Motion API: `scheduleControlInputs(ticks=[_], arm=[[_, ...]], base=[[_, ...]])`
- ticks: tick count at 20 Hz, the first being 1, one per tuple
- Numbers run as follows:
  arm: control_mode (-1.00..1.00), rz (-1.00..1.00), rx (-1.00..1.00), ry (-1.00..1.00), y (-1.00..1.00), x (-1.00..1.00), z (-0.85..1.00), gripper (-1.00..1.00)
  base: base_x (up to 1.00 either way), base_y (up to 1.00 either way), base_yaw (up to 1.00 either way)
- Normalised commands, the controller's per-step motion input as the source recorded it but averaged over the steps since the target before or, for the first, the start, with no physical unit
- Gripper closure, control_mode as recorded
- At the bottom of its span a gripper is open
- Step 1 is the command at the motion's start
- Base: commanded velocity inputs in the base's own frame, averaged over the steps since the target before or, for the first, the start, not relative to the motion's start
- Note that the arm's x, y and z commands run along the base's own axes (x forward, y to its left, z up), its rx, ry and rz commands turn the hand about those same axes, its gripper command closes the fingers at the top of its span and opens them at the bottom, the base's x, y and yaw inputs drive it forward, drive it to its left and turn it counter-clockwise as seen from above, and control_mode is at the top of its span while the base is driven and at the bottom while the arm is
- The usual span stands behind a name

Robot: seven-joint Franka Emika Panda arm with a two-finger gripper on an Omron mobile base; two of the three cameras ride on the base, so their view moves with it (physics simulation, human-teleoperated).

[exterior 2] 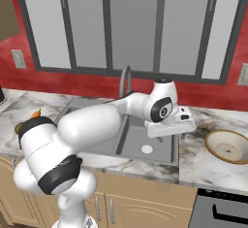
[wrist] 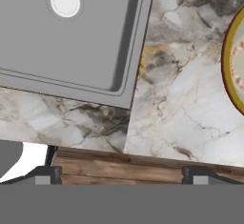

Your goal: Remove the potato and carrot from the sink. Then move the bowl and cup from the counter to the sink for washing.

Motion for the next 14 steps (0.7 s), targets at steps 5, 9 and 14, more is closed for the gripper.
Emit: scheduleControlInputs(ticks=[5, 9, 14], arm=[[-1.0, 0.0, -0.01, 0.0, -0.3, 0.07, -0.02, -1.0], [-1.0, 0.0, 0.0, 0.0, -0.26, 0.03, -0.08, -1.0], [-1.0, 0.0, 0.0, -0.01, -0.19, 0.06, -0.16, -1.0]], base=[[0.0, 0.0, 0.0], [0.0, 0.0, 0.0], [0.0, 0.0, 0.0]])
